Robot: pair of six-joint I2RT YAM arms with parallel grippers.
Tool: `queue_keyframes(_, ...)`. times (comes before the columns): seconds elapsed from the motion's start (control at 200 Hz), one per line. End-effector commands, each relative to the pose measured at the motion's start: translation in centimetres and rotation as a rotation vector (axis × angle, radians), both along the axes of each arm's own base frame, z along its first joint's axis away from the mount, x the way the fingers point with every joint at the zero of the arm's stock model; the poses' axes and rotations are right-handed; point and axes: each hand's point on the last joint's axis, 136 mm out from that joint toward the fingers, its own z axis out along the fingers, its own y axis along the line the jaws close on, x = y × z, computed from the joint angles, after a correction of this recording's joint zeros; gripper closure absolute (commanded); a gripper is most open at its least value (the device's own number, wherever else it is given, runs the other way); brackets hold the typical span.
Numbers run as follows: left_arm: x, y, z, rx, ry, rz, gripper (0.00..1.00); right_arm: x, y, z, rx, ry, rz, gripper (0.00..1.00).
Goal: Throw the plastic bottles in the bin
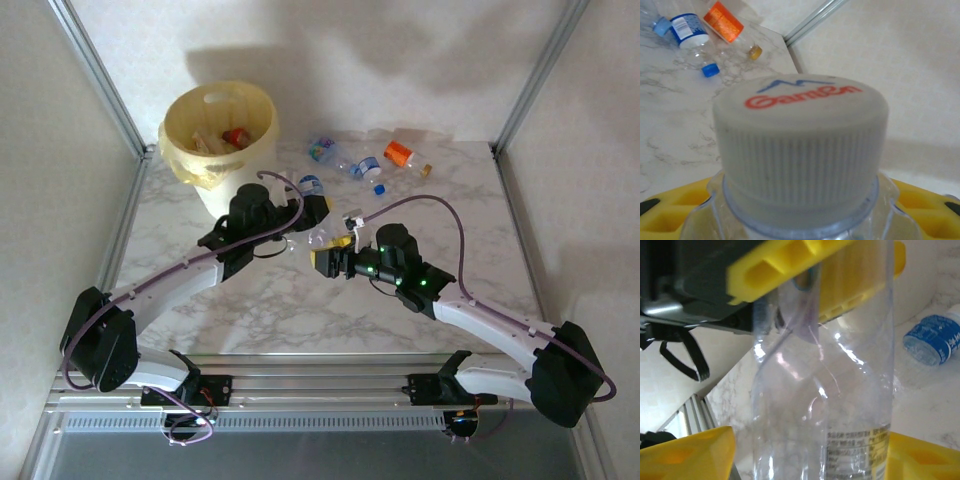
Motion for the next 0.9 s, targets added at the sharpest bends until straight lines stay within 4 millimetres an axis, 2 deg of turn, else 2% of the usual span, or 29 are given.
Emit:
queue_keyframes(0.0, 0.8, 1.1, 1.5, 0.027, -0.048, 0.039, 0.55, -0.5, 0.1, 1.1, 0.034, -0.052, 0.015, 0.22)
queue_keyframes(0.08, 1.0, 1.8, 2.5, 0.054, -0.074, 0.054, 0.56, -0.4, -0.3, 0.9, 0.027, -0.059, -0.002, 0.12)
queue_keyframes(0.165, 1.4, 2.9, 4.0, 0.087, -0.108, 0.079, 0.56, -0.5, -0.6, 0.9, 0.033, -0.072, -0.007, 0.07)
queue_keyframes(0.295, 1.7, 5.1, 8.2, 0.13, -0.209, 0.135, 0.56, -0.4, -1.3, 0.9, 0.029, -0.094, -0.04, 0.01)
queue_keyframes(0.405, 1.5, 7.4, 12.3, 0.145, -0.309, 0.189, 0.56, -0.2, -2.0, 0.7, 0.019, -0.106, -0.075, 0.01)
queue_keyframes(0.571, 1.1, 12.8, 18.4, 0.189, -0.454, 0.365, 0.57, -0.1, -2.5, 0.7, 0.012, -0.116, -0.097, 0.01)
queue_keyframes(0.726, -0.5, 18.1, 23.9, 0.214, -0.611, 0.549, 0.55, 0.2, -2.5, 0.1, -0.003, -0.108, -0.107, 0.01)
queue_keyframes(0.896, -1.7, 22.3, 27.2, 0.236, -0.725, 0.739, 0.59, 0.5, -2.3, -0.4, -0.016, -0.099, -0.11, 0.01)
